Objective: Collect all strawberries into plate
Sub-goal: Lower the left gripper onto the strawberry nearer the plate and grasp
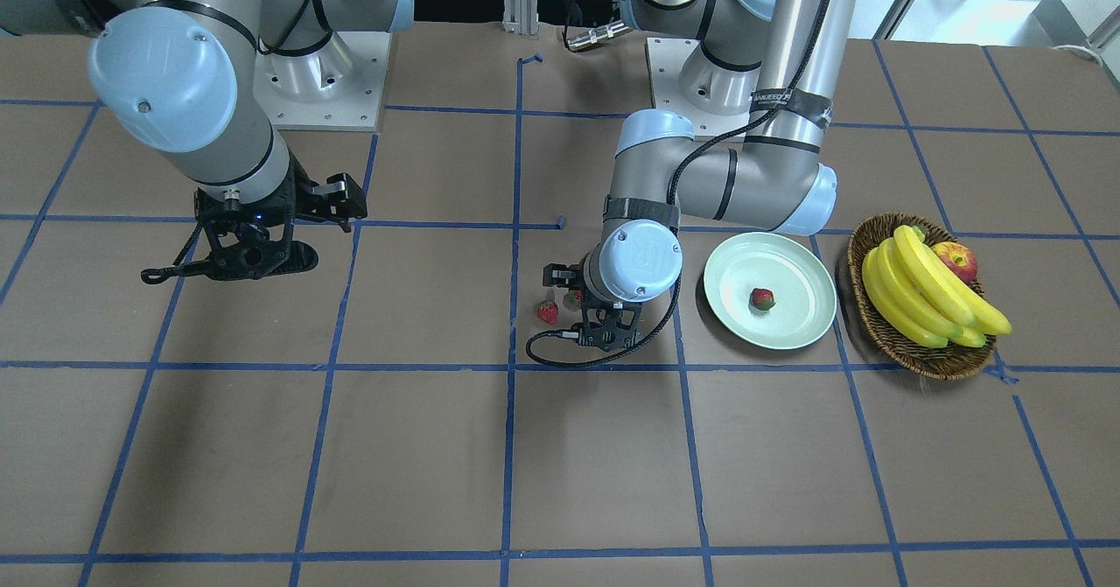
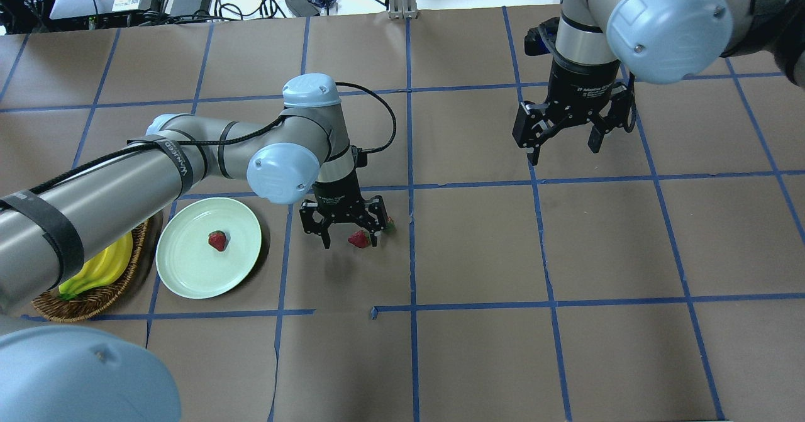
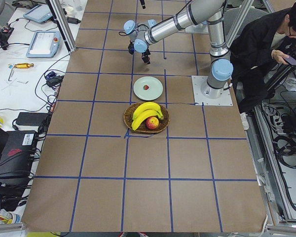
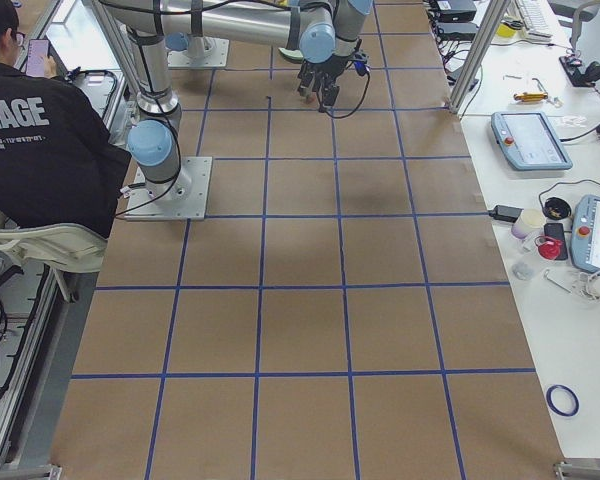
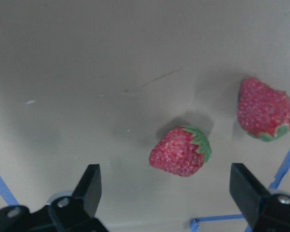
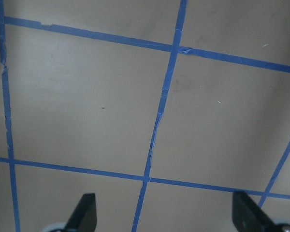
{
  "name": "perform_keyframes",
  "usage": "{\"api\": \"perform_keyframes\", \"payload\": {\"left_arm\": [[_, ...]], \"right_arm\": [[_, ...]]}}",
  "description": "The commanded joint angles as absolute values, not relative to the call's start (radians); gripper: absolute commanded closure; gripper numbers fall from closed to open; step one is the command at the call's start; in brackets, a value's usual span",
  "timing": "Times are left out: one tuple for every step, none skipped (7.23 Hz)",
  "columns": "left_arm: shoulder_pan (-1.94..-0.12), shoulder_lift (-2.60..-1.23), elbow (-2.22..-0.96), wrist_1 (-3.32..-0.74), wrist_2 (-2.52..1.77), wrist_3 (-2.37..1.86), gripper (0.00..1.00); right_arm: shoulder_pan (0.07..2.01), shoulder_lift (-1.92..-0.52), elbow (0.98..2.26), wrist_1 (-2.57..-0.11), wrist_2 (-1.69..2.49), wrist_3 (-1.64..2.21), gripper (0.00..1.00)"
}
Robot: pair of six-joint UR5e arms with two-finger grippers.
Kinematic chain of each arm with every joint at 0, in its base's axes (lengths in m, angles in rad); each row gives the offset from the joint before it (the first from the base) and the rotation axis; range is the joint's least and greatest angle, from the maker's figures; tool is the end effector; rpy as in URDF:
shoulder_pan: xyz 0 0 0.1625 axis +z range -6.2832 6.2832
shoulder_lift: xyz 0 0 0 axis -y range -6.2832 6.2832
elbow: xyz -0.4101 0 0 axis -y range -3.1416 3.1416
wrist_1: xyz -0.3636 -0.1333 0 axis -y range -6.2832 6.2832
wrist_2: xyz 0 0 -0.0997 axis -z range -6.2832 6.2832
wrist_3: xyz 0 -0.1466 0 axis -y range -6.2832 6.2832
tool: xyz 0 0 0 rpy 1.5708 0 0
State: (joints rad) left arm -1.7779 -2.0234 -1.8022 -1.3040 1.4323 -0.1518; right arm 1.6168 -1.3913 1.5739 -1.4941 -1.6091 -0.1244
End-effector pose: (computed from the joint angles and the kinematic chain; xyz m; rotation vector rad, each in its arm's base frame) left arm -0.2517 -0.4513 0.1284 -0.0390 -3.0095 -0.6641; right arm 0.1501 -0.4832 0.3328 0.2704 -3.0755 -0.4045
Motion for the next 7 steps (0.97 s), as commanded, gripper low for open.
{"api": "perform_keyframes", "payload": {"left_arm": [[-1.778,-2.036,-1.804,-1.29,1.43,-0.152,0.06],[-1.778,-2.037,-1.799,-1.289,1.428,-0.152,0.08],[-1.778,-2.037,-1.798,-1.289,1.428,-0.15,0.1],[-1.778,-2.039,-1.798,-1.289,1.428,-0.146,0.22],[-1.778,-2.039,-1.798,-1.29,1.43,-0.143,0.37],[-1.778,-2.037,-1.795,-1.289,1.433,-0.123,0.71],[-1.778,-2.037,-1.793,-1.29,1.434,-0.112,1.0]], "right_arm": [[1.617,-1.391,1.574,-1.494,-1.609,-0.124,0.0],[1.617,-1.391,1.574,-1.494,-1.609,-0.124,0.0],[1.617,-1.391,1.574,-1.494,-1.609,-0.124,0.0],[1.617,-1.391,1.574,-1.494,-1.609,-0.124,0.0],[1.617,-1.391,1.574,-1.494,-1.609,-0.124,0.0],[1.617,-1.391,1.574,-1.494,-1.609,-0.126,0.0],[1.617,-1.391,1.574,-1.494,-1.609,-0.124,0.0]]}}
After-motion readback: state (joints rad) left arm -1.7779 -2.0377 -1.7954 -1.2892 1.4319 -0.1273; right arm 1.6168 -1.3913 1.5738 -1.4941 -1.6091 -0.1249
